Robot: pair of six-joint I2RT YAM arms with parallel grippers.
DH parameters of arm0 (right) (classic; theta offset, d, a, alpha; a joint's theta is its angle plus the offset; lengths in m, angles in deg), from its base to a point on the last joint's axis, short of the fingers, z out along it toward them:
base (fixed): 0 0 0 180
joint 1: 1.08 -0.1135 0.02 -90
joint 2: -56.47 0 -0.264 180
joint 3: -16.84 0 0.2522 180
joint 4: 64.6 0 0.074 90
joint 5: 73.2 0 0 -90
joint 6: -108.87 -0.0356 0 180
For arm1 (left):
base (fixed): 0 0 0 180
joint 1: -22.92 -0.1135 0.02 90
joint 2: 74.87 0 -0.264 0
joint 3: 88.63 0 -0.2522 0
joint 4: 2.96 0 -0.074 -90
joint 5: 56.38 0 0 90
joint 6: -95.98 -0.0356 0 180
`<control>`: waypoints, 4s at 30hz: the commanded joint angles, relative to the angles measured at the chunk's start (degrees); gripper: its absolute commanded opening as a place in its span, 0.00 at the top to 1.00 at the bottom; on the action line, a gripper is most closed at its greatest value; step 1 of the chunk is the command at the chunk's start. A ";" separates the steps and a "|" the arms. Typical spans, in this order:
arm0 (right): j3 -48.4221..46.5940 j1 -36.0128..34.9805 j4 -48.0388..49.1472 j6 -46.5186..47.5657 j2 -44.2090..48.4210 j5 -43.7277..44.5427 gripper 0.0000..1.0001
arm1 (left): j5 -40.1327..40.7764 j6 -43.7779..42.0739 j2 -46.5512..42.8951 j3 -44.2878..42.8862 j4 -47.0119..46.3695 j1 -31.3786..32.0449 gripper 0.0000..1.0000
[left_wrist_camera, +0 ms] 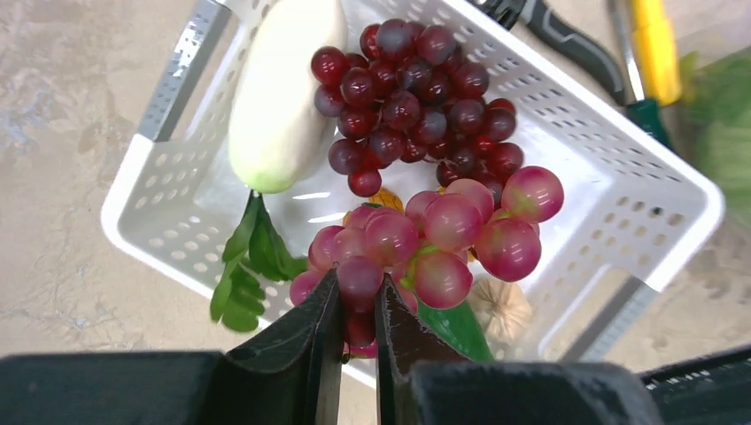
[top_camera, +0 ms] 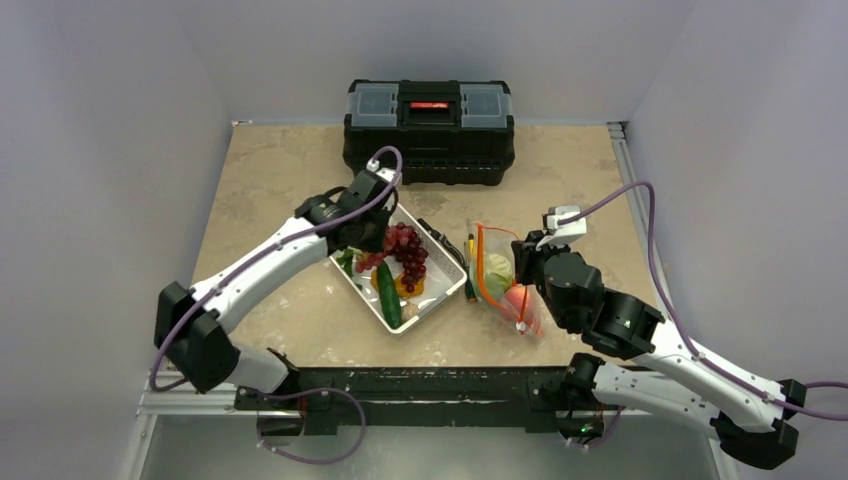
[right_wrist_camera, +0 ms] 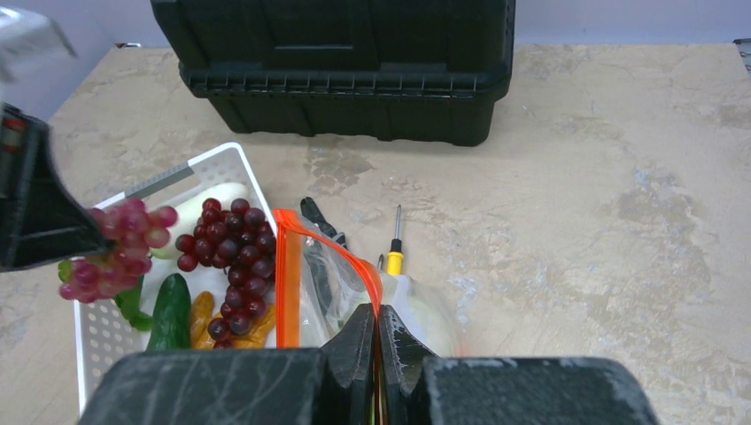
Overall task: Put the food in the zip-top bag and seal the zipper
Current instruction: Pick up the fake fruit from the bin, then place the fake fruit in the zipper food storage bag.
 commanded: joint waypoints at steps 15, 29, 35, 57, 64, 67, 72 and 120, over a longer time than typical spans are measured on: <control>0.17 -0.27 3.08 -1.71 0.12 -1.45 1.00 | -31.77 38.81 -26.21 12.32 -36.98 0.15 1.00; -0.02 -0.28 3.84 -2.99 0.44 -3.65 1.00 | -3.89 56.59 -17.04 32.56 -92.11 19.08 1.00; -0.41 -0.27 4.05 -3.18 0.46 -3.76 1.00 | 1.32 56.51 -13.14 31.01 -92.96 23.25 1.00; -1.35 -0.27 1.40 -9.06 0.85 1.67 1.00 | 7.50 60.48 3.07 35.54 -110.59 32.12 1.00; -1.71 -0.27 2.63 -9.57 0.86 1.40 1.00 | 6.50 60.58 4.49 34.79 -109.04 33.83 1.00; -2.01 -0.27 2.82 -9.22 0.62 0.75 1.00 | 5.71 63.15 5.15 33.43 -103.79 33.85 1.00; -1.68 -0.28 2.87 -9.03 0.99 0.21 1.00 | 2.40 66.57 2.87 28.03 -84.72 33.40 0.94; 0.12 -0.26 1.85 -6.25 2.20 1.52 1.00 | 2.15 22.11 -16.80 12.46 -4.88 8.33 0.18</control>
